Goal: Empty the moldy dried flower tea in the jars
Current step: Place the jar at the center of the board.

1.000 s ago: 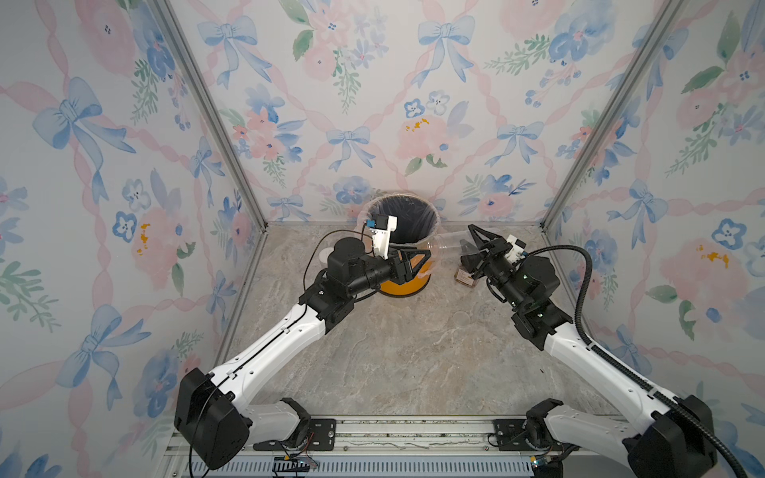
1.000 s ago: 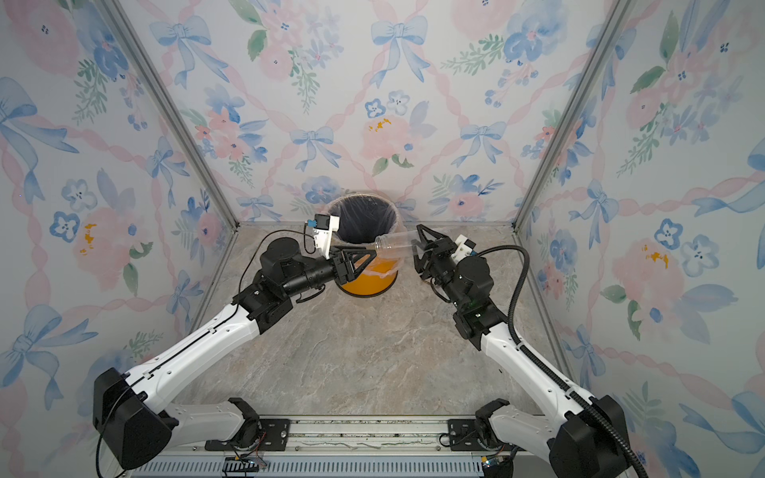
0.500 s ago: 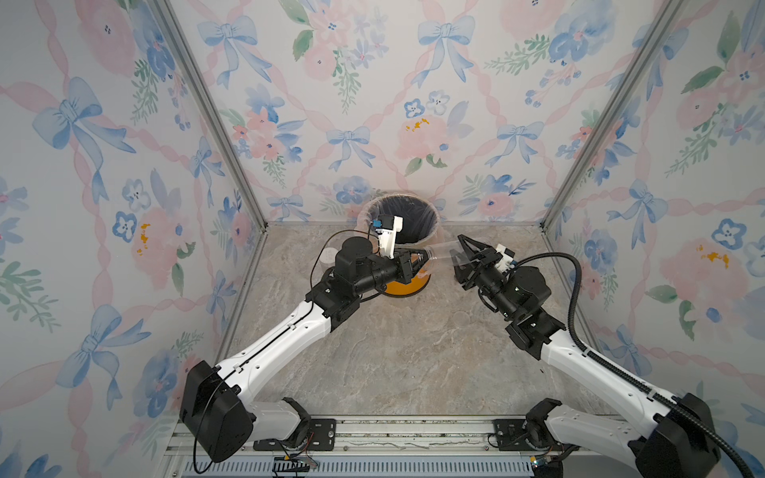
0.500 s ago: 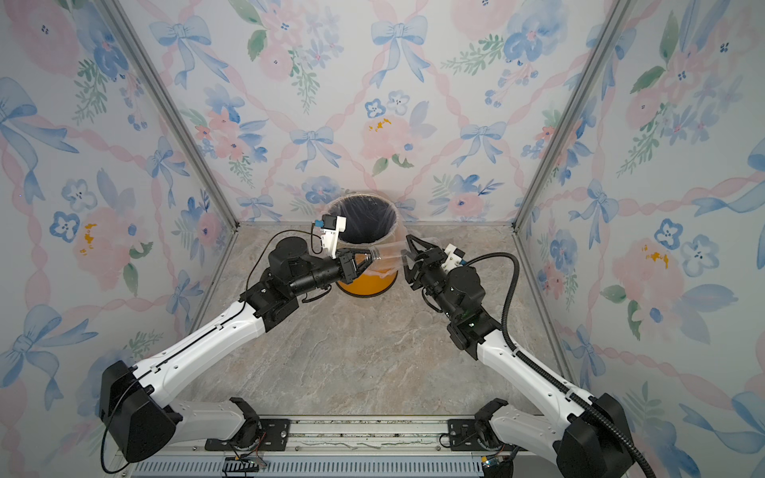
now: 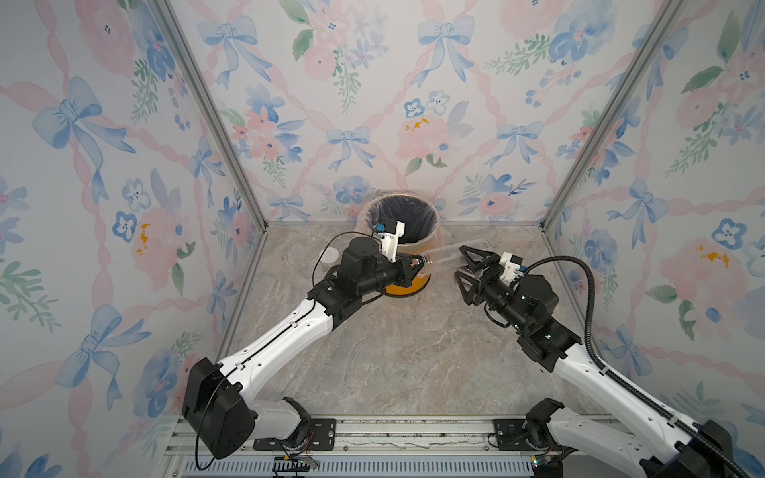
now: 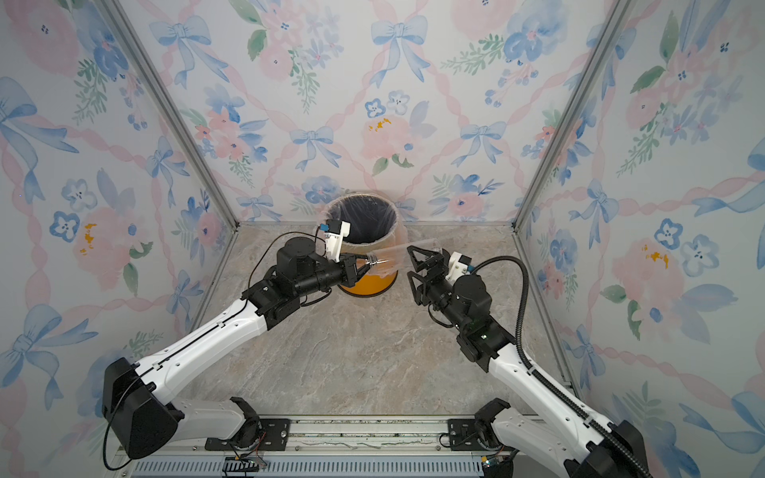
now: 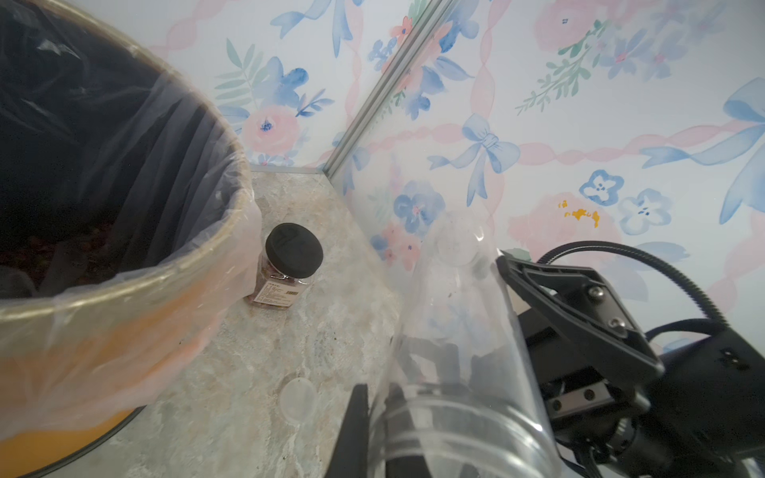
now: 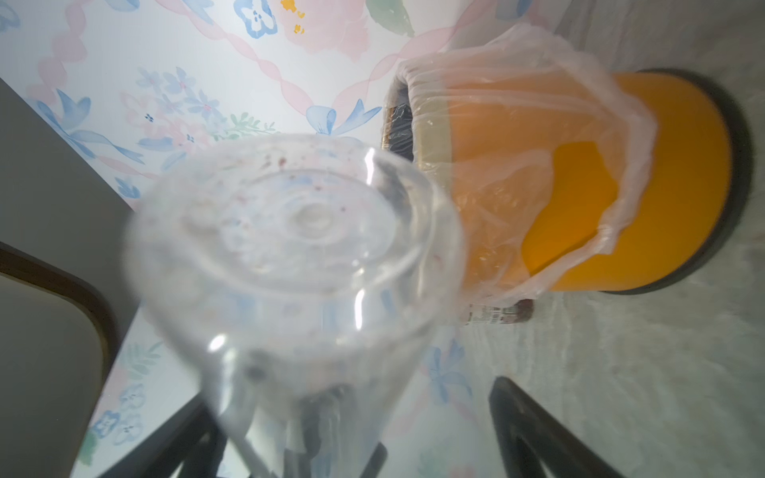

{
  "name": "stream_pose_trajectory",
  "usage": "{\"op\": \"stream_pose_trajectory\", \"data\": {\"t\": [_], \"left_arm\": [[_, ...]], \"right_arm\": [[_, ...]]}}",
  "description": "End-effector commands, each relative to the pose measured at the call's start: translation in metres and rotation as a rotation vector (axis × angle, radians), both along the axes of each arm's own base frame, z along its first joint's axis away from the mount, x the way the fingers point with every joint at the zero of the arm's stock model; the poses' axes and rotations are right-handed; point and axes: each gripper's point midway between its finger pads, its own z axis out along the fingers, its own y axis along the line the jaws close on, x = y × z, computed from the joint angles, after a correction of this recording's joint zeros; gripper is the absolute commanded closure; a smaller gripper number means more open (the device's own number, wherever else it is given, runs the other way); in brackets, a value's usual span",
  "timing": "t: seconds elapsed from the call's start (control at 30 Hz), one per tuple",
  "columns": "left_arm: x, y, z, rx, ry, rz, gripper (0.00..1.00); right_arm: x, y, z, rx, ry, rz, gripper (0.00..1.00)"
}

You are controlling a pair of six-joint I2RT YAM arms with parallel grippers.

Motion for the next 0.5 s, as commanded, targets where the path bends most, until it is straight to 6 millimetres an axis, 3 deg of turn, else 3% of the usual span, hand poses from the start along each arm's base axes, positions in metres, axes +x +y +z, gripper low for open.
{"op": "stream_pose_trajectory", "data": {"t": [0.0,0.1,0.17,0.33,0.47], "left_arm": [[0.006,0.010,0.002,0.086,-0.031,0.046,1.00],[0.003,0.010,-0.015,0.156,0.011,0.026,1.00],[0.000,0.009,-0.025,0.190,0.039,0.007,1.00],[-0.008,0.007,-0.053,0.302,0.100,-0.041,1.00],[-0.012,0.008,-0.070,0.383,0.136,-0.065,1.00]], "right_arm": [[-0.025,-0.038,-0.056,-0.472,0.038,-0.016,0.02],[-0.047,-0.063,-0.048,-0.820,-0.083,0.029,0.03],[-0.060,-0.064,-0.039,-1.039,-0.204,0.132,0.03],[-0.088,-0.027,-0.036,-1.410,-0.515,0.512,0.04],[-0.088,-0.001,-0.048,-1.664,-0.662,0.694,0.04]]}}
